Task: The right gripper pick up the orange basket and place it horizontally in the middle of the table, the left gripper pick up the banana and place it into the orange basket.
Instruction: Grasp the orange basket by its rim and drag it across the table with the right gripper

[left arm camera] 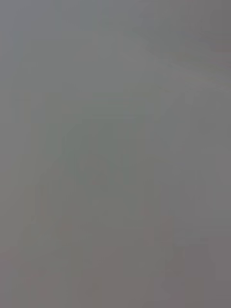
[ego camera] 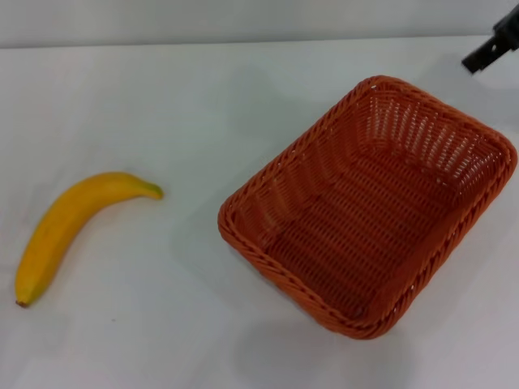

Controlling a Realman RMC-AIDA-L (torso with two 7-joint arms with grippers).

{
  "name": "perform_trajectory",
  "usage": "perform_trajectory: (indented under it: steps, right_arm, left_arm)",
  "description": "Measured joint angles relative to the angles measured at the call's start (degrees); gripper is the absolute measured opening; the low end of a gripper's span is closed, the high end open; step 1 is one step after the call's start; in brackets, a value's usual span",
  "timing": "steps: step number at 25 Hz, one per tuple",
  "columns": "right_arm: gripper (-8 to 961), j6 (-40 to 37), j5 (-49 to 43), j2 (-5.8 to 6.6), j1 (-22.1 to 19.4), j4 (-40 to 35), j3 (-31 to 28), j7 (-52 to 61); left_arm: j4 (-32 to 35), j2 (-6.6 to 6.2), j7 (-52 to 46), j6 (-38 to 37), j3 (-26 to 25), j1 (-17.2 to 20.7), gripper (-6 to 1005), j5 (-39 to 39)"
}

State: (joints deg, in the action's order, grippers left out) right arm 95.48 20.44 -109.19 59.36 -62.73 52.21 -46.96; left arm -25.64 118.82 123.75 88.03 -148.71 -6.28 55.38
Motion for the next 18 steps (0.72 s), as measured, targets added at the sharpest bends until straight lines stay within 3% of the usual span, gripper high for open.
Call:
perform_trajectory:
  steps: [9, 18]
  right_arm:
    - [766, -1.94, -5.13, -0.2, 6.78, 15.89, 0.95, 1.4]
    - [766, -8.09, -8.6, -2.15, 9.95, 24.34, 3.41, 2.59]
  left_arm:
    - [0.14, 0.0, 0.13, -0.13, 0.0, -0.56, 879, 1.36]
    - [0.26, 0.01, 0.16, 0.0, 0.0, -0.57, 880, 1.5]
